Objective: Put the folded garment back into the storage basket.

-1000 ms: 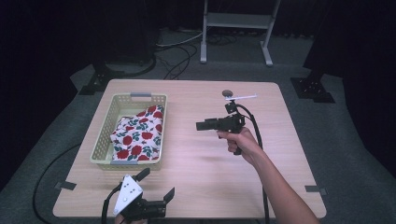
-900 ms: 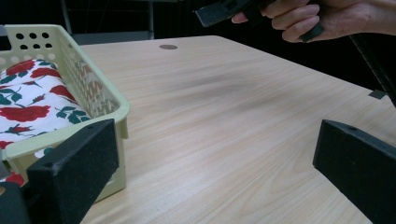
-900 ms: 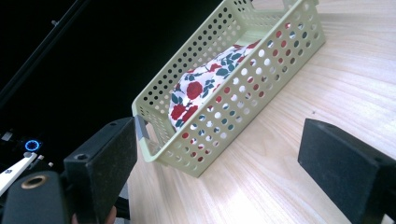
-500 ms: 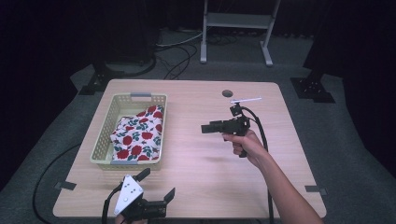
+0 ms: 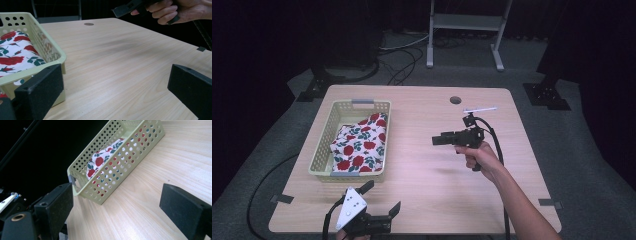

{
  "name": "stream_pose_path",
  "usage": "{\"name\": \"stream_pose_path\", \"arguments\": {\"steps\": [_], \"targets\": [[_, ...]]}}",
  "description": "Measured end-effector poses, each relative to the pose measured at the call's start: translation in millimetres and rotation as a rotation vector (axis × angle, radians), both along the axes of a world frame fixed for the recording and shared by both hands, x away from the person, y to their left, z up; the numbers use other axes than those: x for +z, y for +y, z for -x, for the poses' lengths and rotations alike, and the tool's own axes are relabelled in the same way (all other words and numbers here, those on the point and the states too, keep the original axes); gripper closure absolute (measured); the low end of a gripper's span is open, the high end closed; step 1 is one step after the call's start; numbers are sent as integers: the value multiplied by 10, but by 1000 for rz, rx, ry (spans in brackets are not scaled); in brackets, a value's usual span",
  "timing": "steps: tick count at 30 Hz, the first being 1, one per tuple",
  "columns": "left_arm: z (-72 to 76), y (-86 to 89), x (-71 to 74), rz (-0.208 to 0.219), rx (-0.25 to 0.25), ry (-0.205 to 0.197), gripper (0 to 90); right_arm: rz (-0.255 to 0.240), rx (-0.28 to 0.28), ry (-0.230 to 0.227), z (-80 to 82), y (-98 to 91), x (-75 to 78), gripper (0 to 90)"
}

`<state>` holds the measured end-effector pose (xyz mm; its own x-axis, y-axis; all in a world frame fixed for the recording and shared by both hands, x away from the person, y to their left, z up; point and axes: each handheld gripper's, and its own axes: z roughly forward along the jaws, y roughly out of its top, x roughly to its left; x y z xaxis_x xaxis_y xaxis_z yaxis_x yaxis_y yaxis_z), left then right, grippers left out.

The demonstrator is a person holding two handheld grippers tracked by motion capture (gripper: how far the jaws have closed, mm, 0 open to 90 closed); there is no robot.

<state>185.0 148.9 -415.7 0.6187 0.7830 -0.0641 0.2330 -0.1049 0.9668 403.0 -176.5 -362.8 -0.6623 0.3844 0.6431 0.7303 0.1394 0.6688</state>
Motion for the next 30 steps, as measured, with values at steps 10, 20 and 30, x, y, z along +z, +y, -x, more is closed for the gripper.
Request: {"name": "stream_pose_path", "arguments": {"steps": [10, 20, 30], "targets": [[-3, 4, 0, 7, 3, 3, 0, 15, -9, 7, 33, -85, -46, 109], [-2, 0, 1, 7, 0, 2, 0, 5, -11, -2, 84, -118, -38, 108], [1, -2, 1, 9, -4, 1, 0, 12, -21, -17, 116, -151, -52, 108]]}}
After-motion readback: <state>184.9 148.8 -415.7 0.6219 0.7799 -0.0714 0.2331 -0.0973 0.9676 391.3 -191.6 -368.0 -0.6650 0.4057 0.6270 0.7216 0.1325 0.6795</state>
